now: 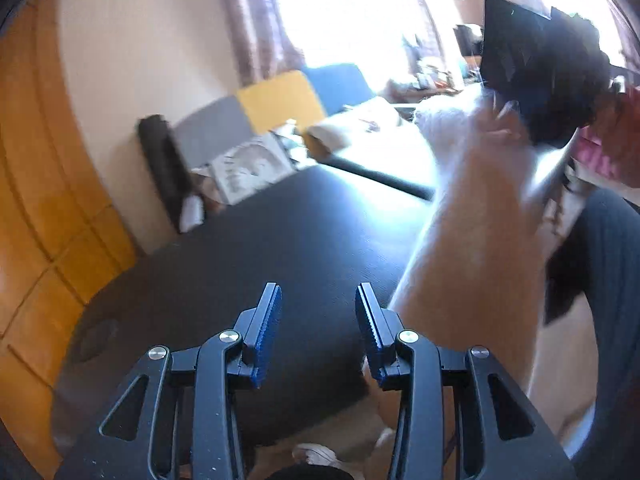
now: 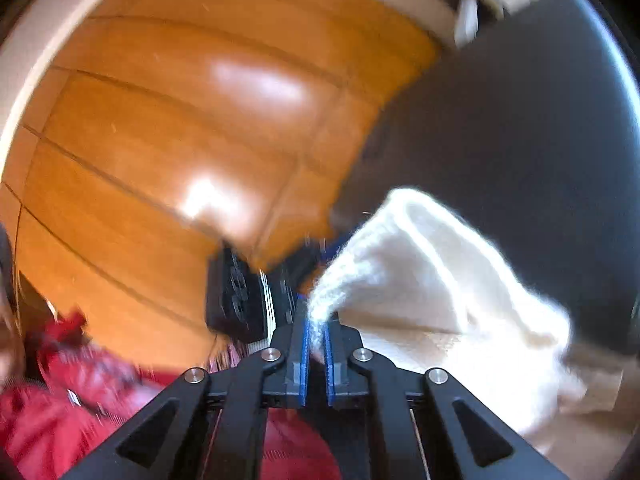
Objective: Fold clothes
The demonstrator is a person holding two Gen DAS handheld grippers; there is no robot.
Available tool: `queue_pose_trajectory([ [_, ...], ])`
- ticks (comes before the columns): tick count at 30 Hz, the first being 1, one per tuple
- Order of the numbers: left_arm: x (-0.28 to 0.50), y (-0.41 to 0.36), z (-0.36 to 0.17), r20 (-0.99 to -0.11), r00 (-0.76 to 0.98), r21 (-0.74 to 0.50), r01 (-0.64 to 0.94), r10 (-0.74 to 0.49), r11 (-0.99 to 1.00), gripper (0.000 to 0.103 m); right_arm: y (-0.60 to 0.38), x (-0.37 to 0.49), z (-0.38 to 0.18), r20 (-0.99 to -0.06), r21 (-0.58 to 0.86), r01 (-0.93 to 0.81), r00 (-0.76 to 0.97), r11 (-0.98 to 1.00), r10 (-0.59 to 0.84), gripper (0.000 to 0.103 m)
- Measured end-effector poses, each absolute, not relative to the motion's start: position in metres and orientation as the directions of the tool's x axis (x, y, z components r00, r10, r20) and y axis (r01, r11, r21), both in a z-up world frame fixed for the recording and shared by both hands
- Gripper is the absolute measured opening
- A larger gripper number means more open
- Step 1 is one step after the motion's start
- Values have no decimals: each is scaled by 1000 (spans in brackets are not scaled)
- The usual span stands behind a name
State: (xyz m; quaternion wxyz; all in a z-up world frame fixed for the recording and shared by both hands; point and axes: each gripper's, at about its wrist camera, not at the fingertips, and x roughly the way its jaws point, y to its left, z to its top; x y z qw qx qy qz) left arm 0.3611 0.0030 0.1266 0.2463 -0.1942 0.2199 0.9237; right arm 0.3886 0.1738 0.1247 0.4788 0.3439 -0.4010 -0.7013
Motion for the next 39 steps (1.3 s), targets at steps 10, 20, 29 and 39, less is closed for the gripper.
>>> queue_pose_trajectory([
  [10,335,-5,119,-425,-833,226,-477,354,-849,42,154,392,272,-68,557,705,-489,-440,-870,43],
  [20,312,-32,73,-496,-824,140,-389,276,-910,42,24,434,-94,-916,273,715,-10,-644,-400,57],
  [29,283,-48,57,-573,-777,70,-363,260,-929,42,-4,382,-277,-976,115,896,21,-428,-217,57],
  [39,256,-78,29,-659,-692,-149,-265,295,-953,42,-50,389,-392,-999,-42,999,-42,-4,-31,57],
])
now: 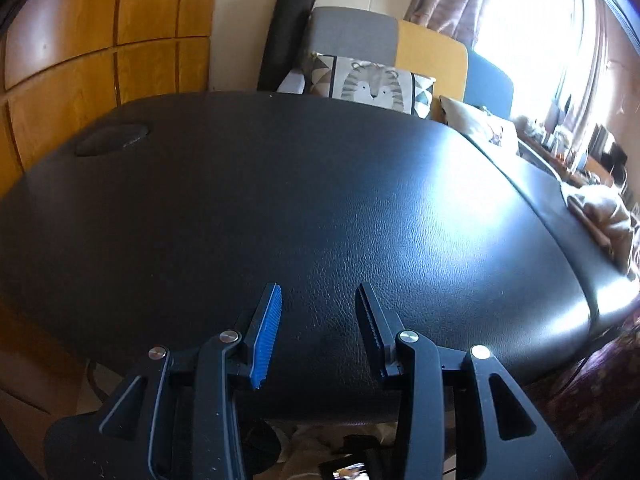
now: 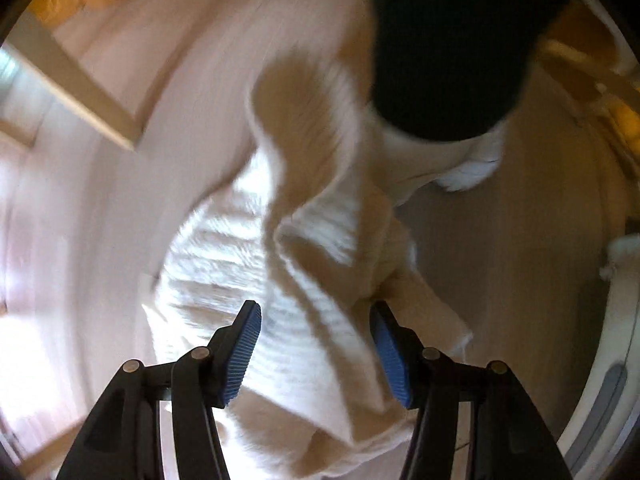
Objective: Fold clothes
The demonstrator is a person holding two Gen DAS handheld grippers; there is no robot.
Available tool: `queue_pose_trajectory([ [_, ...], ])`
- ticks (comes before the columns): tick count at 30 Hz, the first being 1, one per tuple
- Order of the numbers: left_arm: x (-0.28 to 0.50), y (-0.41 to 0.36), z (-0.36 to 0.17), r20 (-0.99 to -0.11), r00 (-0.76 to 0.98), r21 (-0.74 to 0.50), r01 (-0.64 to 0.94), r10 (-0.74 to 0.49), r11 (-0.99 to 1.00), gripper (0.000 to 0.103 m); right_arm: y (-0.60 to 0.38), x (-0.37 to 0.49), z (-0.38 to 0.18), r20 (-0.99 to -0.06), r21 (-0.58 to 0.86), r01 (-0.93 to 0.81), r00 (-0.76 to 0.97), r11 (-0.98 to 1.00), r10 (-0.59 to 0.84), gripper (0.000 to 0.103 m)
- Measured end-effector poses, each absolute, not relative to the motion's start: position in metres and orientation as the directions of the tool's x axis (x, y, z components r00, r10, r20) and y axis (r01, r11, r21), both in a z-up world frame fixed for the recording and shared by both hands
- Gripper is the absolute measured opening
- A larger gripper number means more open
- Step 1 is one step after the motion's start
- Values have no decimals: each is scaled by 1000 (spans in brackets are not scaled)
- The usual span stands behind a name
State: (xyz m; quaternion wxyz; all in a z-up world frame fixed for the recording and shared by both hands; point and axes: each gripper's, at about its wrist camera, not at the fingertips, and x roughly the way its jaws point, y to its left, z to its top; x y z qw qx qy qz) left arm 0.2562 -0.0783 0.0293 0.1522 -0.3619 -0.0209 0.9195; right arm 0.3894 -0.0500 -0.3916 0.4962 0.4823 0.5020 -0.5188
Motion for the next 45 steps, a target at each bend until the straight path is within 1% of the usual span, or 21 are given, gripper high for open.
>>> queue_pose_trajectory([
  [1,256,-78,28,-661,-692,-145,-262,291,-954,42,-52,390,-404,-999,-34,999,-34,2,10,56],
  [2,257,-77,28,-662,-692,-142,-260,287,-955,42,-52,390,-415,-998,-23,1000,-23,1,54,50],
  [3,257,-76,27,-661,-695,-139,-259,285,-956,42,-50,389,-421,-997,4,1000,6,-25,71,27],
  [4,257,-75,27,-660,-696,-136,-260,283,-956,42,-47,386,-422,-996,41,997,46,-72,72,9],
  [7,256,-74,25,-657,-698,-130,-266,284,-955,42,-36,377,-423,-982,168,961,182,-221,46,7],
  [9,257,-75,24,-657,-698,-125,-271,284,-954,42,-24,370,-413,-947,313,887,319,-339,-41,7],
  [11,258,-75,25,-658,-698,-118,-272,281,-955,42,-8,367,-397,-876,479,773,453,-416,-165,7],
  [14,260,-74,25,-658,-699,-111,-275,278,-955,42,14,366,-369,-749,660,600,568,-453,-340,7],
  [16,264,-73,26,-658,-700,-99,-285,278,-953,42,29,365,-347,-668,743,494,590,-452,-453,7],
  [18,267,-72,26,-658,-700,-86,-296,277,-951,42,41,364,-320,-603,797,425,580,-429,-547,7],
  [22,280,-69,29,-661,-695,-52,-336,284,-941,42,59,363,-266,-521,852,367,524,-374,-673,7],
  [26,297,-65,35,-668,-676,-62,-366,311,-929,42,73,366,-226,-457,883,330,433,-335,-777,7],
  [31,321,-58,41,-679,-645,-106,-387,351,-916,42,90,373,-168,-385,900,334,305,-281,-871,7],
  [35,336,-59,47,-672,-644,-129,-386,366,-914,42,105,374,-118,-334,894,379,210,-238,-919,6],
  [38,341,-67,45,-681,-619,-195,-362,391,-912,42,121,376,-90,-306,879,424,146,-220,-941,6],
  [42,342,-76,38,-706,-562,-293,-323,431,-900,42,150,378,-49,-257,876,441,80,-197,-963,6],
  [45,342,-78,33,-717,-513,-349,-321,472,-880,42,150,372,-50,-210,872,458,33,-173,-977,6],
])
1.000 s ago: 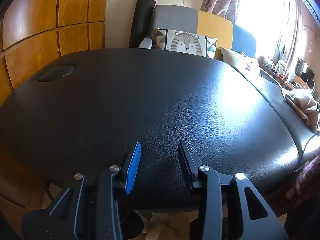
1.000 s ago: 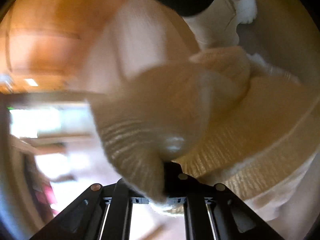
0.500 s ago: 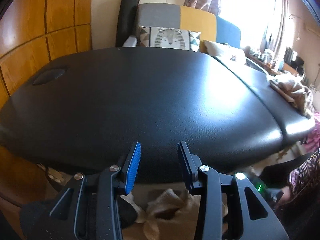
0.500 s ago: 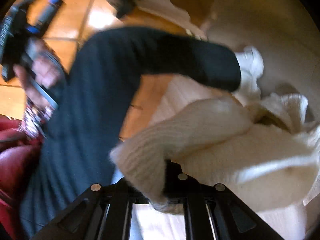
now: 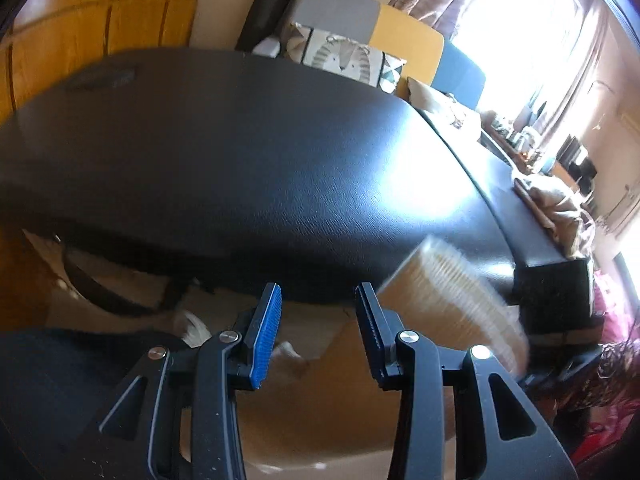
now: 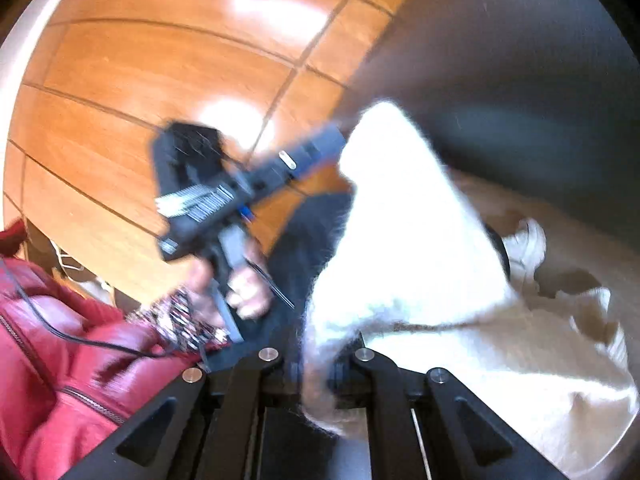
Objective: Fold clothes
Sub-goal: 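Lift the sweater up from the floor with the right gripper, then lower the sweater onto the black table and open the right gripper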
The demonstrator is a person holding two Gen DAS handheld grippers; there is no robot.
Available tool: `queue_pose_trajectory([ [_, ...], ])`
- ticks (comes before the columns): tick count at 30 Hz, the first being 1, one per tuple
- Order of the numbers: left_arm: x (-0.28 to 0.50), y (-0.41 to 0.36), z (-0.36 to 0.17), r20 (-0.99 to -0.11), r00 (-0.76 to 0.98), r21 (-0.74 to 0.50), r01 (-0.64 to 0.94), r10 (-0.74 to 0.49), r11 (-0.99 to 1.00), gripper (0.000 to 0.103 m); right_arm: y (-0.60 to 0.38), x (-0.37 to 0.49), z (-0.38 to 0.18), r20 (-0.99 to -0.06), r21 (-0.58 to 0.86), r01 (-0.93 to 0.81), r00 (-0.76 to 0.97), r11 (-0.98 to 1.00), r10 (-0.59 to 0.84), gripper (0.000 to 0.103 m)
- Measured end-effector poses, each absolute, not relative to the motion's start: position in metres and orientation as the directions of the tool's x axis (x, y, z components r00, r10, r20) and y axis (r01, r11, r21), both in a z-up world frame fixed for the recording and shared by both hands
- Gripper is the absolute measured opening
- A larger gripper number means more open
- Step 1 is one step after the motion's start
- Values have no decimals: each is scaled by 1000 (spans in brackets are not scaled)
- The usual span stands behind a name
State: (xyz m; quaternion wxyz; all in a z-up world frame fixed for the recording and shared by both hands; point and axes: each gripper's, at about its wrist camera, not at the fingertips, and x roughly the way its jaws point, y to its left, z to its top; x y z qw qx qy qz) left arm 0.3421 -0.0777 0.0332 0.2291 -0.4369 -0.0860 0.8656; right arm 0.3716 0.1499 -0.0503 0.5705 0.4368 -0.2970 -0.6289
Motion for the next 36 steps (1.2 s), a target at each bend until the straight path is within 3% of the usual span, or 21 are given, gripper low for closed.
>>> queue_pose_trajectory([
  [4,348,-69,37,-716,-469,-376,-365,517,-852,42,159,368,-8,-121,861,493,-39,-124,-992,6],
  [9,359,-61,69,-662,-525,-343,-422,535,-839,42,174,359,53,62,821,571,-143,-31,-988,6],
  [16,361,-72,146,-488,-665,-320,-466,565,-825,42,211,333,198,318,654,756,-239,30,-918,6],
  [19,351,-70,171,-442,-695,-297,-483,567,-824,46,227,305,265,367,593,805,-282,-10,-887,6],
  [20,348,-69,176,-428,-706,-292,-484,565,-825,53,232,295,289,381,572,819,-299,-31,-875,6],
  [22,342,-67,187,-400,-726,-282,-484,560,-828,57,239,278,332,402,531,844,-333,-79,-853,6],
  [29,315,-60,200,-352,-749,-291,-482,561,-826,57,273,247,477,427,365,856,-503,-366,-751,6],
  [32,304,-54,195,-358,-739,-310,-482,570,-820,62,293,241,501,441,338,813,-582,-474,-683,6],
  [36,291,-44,174,-406,-700,-347,-477,588,-807,64,312,225,460,317,383,686,-727,-618,-610,9],
])
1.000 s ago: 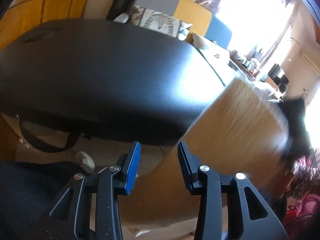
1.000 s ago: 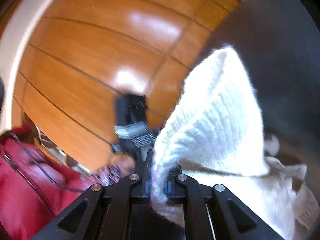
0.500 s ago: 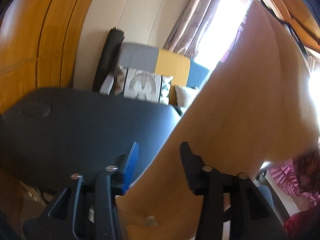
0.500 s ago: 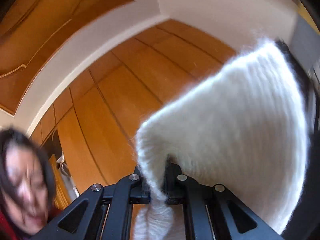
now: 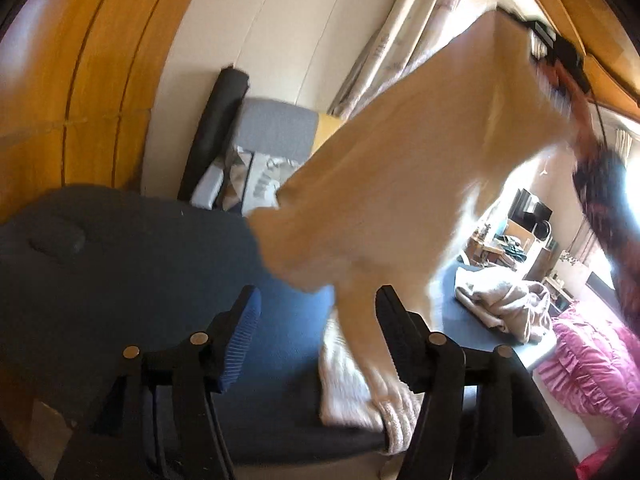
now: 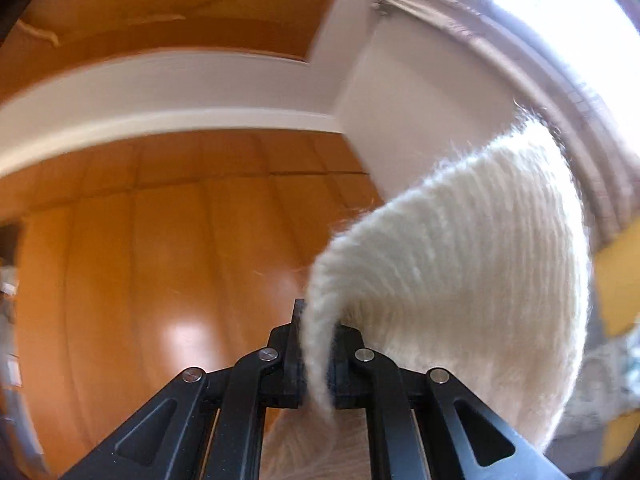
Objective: Fold clothes
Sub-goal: 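Lower the sweater onto the black table and open the right gripper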
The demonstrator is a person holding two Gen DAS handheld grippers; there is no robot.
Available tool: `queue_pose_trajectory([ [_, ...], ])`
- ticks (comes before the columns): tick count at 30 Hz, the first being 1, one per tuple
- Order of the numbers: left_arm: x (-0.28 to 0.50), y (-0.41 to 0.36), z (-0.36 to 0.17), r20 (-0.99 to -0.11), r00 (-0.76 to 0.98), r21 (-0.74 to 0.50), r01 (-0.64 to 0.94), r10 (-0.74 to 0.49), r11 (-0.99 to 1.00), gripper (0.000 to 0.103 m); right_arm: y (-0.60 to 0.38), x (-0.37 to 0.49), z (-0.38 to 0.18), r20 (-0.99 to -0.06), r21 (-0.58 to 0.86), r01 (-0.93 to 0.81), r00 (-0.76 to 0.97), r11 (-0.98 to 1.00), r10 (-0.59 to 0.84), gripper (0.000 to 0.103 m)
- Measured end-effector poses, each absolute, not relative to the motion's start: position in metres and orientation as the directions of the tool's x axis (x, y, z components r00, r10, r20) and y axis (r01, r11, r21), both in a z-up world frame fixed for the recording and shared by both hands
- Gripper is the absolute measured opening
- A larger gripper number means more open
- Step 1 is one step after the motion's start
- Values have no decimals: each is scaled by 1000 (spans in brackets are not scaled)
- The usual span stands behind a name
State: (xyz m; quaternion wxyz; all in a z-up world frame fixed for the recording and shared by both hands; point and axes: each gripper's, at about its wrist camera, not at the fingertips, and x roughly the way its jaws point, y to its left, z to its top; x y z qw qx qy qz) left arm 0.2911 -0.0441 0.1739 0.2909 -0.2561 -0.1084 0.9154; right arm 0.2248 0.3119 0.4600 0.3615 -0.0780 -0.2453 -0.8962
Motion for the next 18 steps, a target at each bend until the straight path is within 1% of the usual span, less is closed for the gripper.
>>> queue_pose_trajectory([
  [2,283,-37,160,-436,-669,-373,-475,602,-797,64,316,213,418,202,425,611,-783,-668,-588,12],
  [3,278,-33,152,-452,-652,-388,-470,608,-793,64,315,205,389,123,443,567,-806,-695,-579,15],
  [5,270,-25,136,-493,-618,-413,-454,613,-790,64,311,188,323,-70,459,461,-834,-760,-548,16],
  [7,263,-16,120,-531,-586,-429,-437,612,-791,64,306,177,251,-243,459,365,-825,-810,-510,16],
  [8,260,-10,113,-548,-574,-432,-429,609,-793,64,304,174,213,-316,459,319,-814,-829,-488,16],
  [9,256,-4,106,-564,-559,-437,-423,608,-794,64,305,173,180,-367,463,276,-805,-842,-466,16],
  [11,251,12,98,-589,-535,-438,-418,606,-796,64,310,176,133,-416,471,224,-796,-853,-439,16],
  [13,249,32,94,-604,-511,-418,-449,611,-789,64,313,183,97,-476,429,154,-799,-890,-368,18],
  [14,248,46,93,-611,-503,-397,-473,611,-787,64,316,186,85,-498,404,126,-800,-906,-334,18],
  [15,248,61,92,-620,-493,-370,-501,610,-782,64,322,189,79,-511,382,108,-803,-918,-307,21],
  [16,247,76,90,-630,-484,-345,-526,608,-777,64,324,193,78,-521,365,92,-805,-927,-285,25],
  [18,245,104,81,-664,-468,-302,-547,584,-781,64,319,205,71,-530,345,68,-809,-936,-254,27],
])
